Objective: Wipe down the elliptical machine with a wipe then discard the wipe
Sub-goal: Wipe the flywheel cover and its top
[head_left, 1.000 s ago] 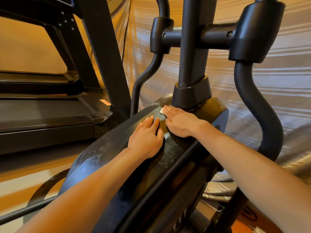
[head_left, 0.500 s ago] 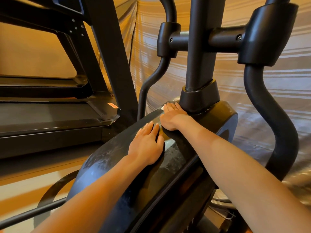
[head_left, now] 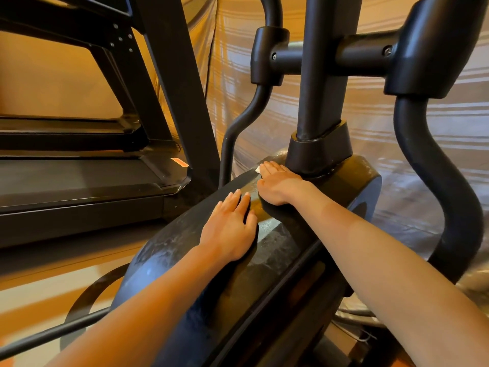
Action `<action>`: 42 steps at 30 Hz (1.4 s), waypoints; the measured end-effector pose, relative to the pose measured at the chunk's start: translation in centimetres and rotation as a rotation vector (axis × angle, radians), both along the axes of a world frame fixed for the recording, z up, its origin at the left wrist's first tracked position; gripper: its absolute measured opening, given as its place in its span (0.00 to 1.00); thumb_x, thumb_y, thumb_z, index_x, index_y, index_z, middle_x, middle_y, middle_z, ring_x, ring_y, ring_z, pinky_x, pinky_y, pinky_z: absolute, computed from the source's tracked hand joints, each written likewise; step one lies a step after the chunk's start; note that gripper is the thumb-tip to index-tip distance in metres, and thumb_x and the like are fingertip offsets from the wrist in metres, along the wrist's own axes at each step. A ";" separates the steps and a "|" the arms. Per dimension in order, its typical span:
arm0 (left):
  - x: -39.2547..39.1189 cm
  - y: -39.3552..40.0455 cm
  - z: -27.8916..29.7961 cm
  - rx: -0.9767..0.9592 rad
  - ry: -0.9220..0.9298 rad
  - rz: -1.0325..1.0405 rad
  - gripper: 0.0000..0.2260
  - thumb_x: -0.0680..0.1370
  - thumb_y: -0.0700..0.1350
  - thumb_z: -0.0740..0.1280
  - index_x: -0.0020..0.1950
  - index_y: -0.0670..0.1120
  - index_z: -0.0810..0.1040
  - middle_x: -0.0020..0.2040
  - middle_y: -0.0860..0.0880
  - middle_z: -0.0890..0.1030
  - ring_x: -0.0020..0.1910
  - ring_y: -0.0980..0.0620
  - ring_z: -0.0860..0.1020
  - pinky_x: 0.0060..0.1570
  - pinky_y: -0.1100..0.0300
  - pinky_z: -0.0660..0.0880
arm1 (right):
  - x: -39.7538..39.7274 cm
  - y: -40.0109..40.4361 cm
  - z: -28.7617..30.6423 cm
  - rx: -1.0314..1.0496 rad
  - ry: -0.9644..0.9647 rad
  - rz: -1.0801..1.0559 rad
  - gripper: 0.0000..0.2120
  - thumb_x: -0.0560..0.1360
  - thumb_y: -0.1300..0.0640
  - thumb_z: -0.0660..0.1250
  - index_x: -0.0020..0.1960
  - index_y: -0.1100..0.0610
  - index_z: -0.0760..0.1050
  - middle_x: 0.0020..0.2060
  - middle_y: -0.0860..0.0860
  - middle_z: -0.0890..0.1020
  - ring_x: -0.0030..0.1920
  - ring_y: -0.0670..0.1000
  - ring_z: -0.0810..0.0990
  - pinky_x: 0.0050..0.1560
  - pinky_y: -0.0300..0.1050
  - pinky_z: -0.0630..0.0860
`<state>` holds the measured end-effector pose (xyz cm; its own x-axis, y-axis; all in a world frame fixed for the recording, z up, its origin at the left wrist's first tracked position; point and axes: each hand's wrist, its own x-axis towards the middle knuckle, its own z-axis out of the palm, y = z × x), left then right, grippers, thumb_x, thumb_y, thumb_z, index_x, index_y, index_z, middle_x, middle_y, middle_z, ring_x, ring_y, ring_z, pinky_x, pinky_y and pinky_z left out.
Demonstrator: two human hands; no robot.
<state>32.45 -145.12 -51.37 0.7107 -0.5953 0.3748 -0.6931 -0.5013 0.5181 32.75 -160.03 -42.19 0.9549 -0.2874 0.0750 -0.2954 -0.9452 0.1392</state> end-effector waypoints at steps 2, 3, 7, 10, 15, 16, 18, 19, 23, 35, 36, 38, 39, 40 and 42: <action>0.0 0.0 0.0 0.000 0.008 -0.001 0.24 0.85 0.55 0.49 0.81 0.53 0.51 0.82 0.53 0.49 0.80 0.53 0.46 0.78 0.54 0.44 | 0.8 0.1 0.4 0.025 -0.023 -0.012 0.26 0.83 0.52 0.46 0.80 0.57 0.48 0.79 0.53 0.50 0.79 0.55 0.48 0.76 0.52 0.48; 0.0 0.0 0.0 0.001 0.012 0.000 0.24 0.85 0.55 0.49 0.81 0.53 0.51 0.82 0.53 0.49 0.80 0.53 0.45 0.79 0.53 0.44 | 1.2 0.2 0.4 0.025 -0.032 -0.010 0.26 0.83 0.52 0.46 0.79 0.57 0.50 0.79 0.53 0.52 0.78 0.56 0.50 0.76 0.53 0.49; 0.1 -0.1 -0.1 -0.010 0.010 0.000 0.24 0.85 0.54 0.49 0.81 0.53 0.50 0.81 0.53 0.49 0.80 0.53 0.45 0.79 0.54 0.44 | 2.4 0.3 0.5 -0.025 -0.023 0.023 0.25 0.83 0.53 0.47 0.78 0.57 0.55 0.77 0.54 0.57 0.77 0.56 0.54 0.76 0.53 0.49; 0.2 -0.1 -0.2 -0.011 0.005 0.000 0.24 0.85 0.54 0.49 0.81 0.54 0.51 0.81 0.53 0.49 0.80 0.54 0.45 0.78 0.54 0.43 | 2.8 0.2 0.5 -0.030 -0.011 0.047 0.25 0.83 0.52 0.46 0.79 0.57 0.54 0.78 0.54 0.57 0.77 0.56 0.54 0.77 0.54 0.48; 0.1 0.0 -0.2 -0.027 -0.002 0.001 0.24 0.85 0.54 0.49 0.81 0.53 0.51 0.81 0.52 0.50 0.80 0.54 0.46 0.79 0.54 0.44 | 1.5 0.2 -0.3 -0.030 0.017 0.152 0.25 0.83 0.54 0.45 0.79 0.55 0.52 0.79 0.51 0.54 0.78 0.52 0.51 0.77 0.52 0.45; 0.0 0.0 -0.2 -0.038 -0.004 0.002 0.24 0.85 0.53 0.50 0.81 0.52 0.51 0.81 0.52 0.51 0.80 0.53 0.47 0.79 0.54 0.44 | 1.0 0.3 -0.5 -0.033 0.023 0.167 0.25 0.83 0.54 0.45 0.80 0.54 0.51 0.79 0.50 0.52 0.79 0.51 0.49 0.77 0.51 0.44; -0.1 0.0 -0.2 -0.048 -0.008 0.002 0.23 0.85 0.52 0.50 0.81 0.52 0.52 0.81 0.52 0.51 0.80 0.53 0.47 0.79 0.54 0.44 | -0.1 0.6 -0.9 -0.043 0.028 0.198 0.25 0.84 0.54 0.45 0.80 0.53 0.49 0.80 0.49 0.50 0.79 0.49 0.46 0.77 0.50 0.42; -0.2 0.0 -0.2 -0.047 -0.011 0.003 0.23 0.85 0.52 0.50 0.81 0.51 0.52 0.81 0.52 0.52 0.80 0.53 0.47 0.78 0.54 0.44 | -0.6 0.6 -1.1 -0.046 0.025 0.214 0.25 0.84 0.54 0.45 0.80 0.53 0.49 0.80 0.48 0.50 0.79 0.48 0.45 0.76 0.50 0.41; -0.3 0.1 -0.4 -0.045 -0.010 0.011 0.23 0.86 0.52 0.50 0.81 0.50 0.53 0.81 0.51 0.52 0.80 0.53 0.48 0.78 0.54 0.45 | -3.1 0.3 -1.3 -0.038 0.018 0.242 0.24 0.84 0.54 0.44 0.80 0.50 0.49 0.79 0.45 0.49 0.78 0.46 0.44 0.78 0.50 0.41; -1.0 0.5 -0.6 -0.015 -0.024 0.027 0.23 0.86 0.51 0.49 0.81 0.47 0.55 0.81 0.48 0.53 0.80 0.50 0.50 0.78 0.52 0.46 | -9.0 -0.4 -2.6 -0.071 -0.053 0.239 0.23 0.85 0.51 0.43 0.80 0.49 0.50 0.79 0.45 0.51 0.78 0.45 0.46 0.77 0.49 0.41; -1.1 0.5 -0.6 -0.009 -0.027 0.031 0.24 0.86 0.51 0.49 0.81 0.47 0.54 0.81 0.48 0.53 0.80 0.50 0.50 0.78 0.52 0.46 | -9.4 -0.3 -2.8 -0.069 -0.061 0.246 0.23 0.85 0.51 0.44 0.80 0.49 0.51 0.79 0.45 0.52 0.78 0.46 0.46 0.77 0.49 0.41; -1.3 0.6 -0.6 0.000 -0.025 0.041 0.24 0.86 0.51 0.49 0.81 0.47 0.54 0.81 0.48 0.53 0.80 0.50 0.49 0.78 0.52 0.46 | -10.1 -0.1 -3.1 -0.059 -0.083 0.268 0.22 0.85 0.51 0.45 0.79 0.49 0.53 0.79 0.45 0.54 0.78 0.46 0.47 0.77 0.50 0.42; -1.4 0.7 -0.6 0.005 -0.021 0.047 0.24 0.86 0.51 0.49 0.81 0.47 0.54 0.81 0.48 0.53 0.80 0.50 0.49 0.78 0.53 0.46 | -10.4 -0.1 -3.3 -0.051 -0.096 0.282 0.22 0.85 0.51 0.45 0.79 0.49 0.54 0.79 0.45 0.55 0.78 0.46 0.48 0.77 0.50 0.42; -1.6 0.8 -0.5 0.013 -0.017 0.053 0.24 0.86 0.51 0.49 0.81 0.47 0.54 0.81 0.48 0.53 0.80 0.51 0.49 0.78 0.53 0.46 | -10.7 0.0 -3.5 -0.042 -0.109 0.297 0.22 0.85 0.52 0.45 0.79 0.49 0.55 0.78 0.45 0.55 0.78 0.45 0.48 0.77 0.50 0.42; -2.0 0.9 -0.5 0.031 -0.006 0.063 0.24 0.86 0.51 0.48 0.81 0.47 0.53 0.81 0.48 0.52 0.80 0.51 0.49 0.78 0.53 0.45 | -11.4 -0.2 -4.1 -0.037 -0.129 0.327 0.22 0.86 0.51 0.45 0.79 0.48 0.54 0.78 0.44 0.55 0.78 0.44 0.48 0.77 0.49 0.42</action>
<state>30.44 -144.20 -51.84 0.7448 -0.5614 0.3608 -0.6628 -0.5597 0.4974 21.37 -160.20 -46.26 0.9779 0.0376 0.2059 0.0051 -0.9877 0.1560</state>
